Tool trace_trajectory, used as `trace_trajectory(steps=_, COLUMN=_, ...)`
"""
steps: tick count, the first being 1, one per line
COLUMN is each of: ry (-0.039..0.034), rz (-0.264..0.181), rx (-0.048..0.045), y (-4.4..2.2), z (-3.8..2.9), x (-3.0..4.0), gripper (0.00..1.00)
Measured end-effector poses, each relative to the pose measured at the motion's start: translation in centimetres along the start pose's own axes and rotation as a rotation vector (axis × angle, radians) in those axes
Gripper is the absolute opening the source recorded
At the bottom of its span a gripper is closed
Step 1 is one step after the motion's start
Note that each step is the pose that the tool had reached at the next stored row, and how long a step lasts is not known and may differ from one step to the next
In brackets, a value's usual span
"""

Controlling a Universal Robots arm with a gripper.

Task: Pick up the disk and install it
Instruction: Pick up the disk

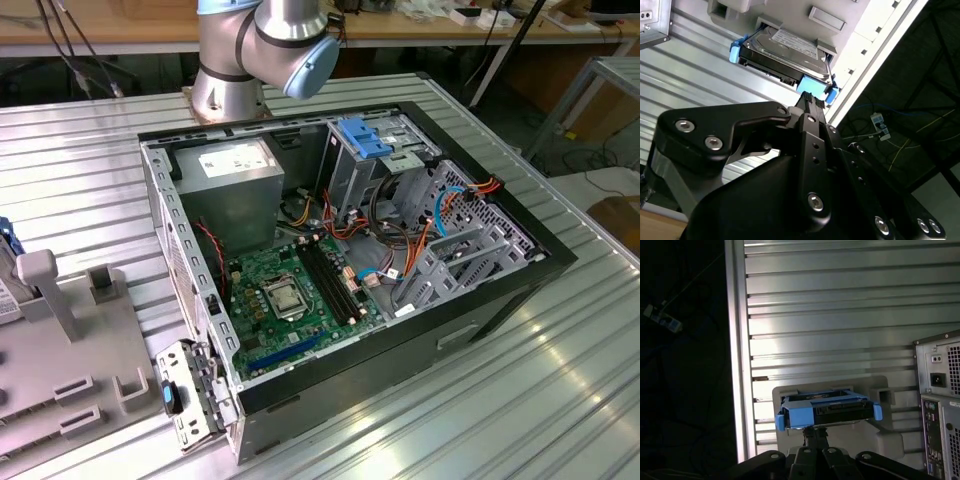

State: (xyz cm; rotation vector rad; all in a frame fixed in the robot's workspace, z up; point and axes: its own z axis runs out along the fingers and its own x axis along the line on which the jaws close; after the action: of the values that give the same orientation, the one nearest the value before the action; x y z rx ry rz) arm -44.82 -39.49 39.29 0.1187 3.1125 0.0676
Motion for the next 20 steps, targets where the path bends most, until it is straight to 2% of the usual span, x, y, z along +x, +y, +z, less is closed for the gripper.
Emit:
trace_trajectory(steps=5, ry=-0.0001, rz=0.0, rx=0.0, y=0.0, z=0.0, x=0.02, gripper=0.11)
trace_trajectory(steps=6, ry=0.0, rz=0.0, rx=0.0, y=0.0, z=0.0, x=0.03, gripper=0.17)
trace_trajectory(steps=7, ry=0.0, rz=0.0, rx=0.0, y=0.0, z=0.0, x=0.03, gripper=0.3)
trace_trajectory(steps=11, ry=-0.0016, rz=-0.005, rx=-0.0003, y=-0.01, z=0.0, x=0.19, gripper=0.3)
trace_trajectory(steps=13, ry=-0.0005, rz=-0.028, rx=-0.0008, y=-0.01, z=0.0, x=0.2, gripper=0.3)
trace_trajectory(steps=17, ry=0.0036, rz=-0.104, rx=-0.0028, y=-0.02, z=0.08, x=0.19, gripper=0.3)
trace_trajectory(steps=20, ry=0.0105, rz=-0.198, rx=-0.005, y=-0.02, z=0.2, x=0.19, gripper=0.31)
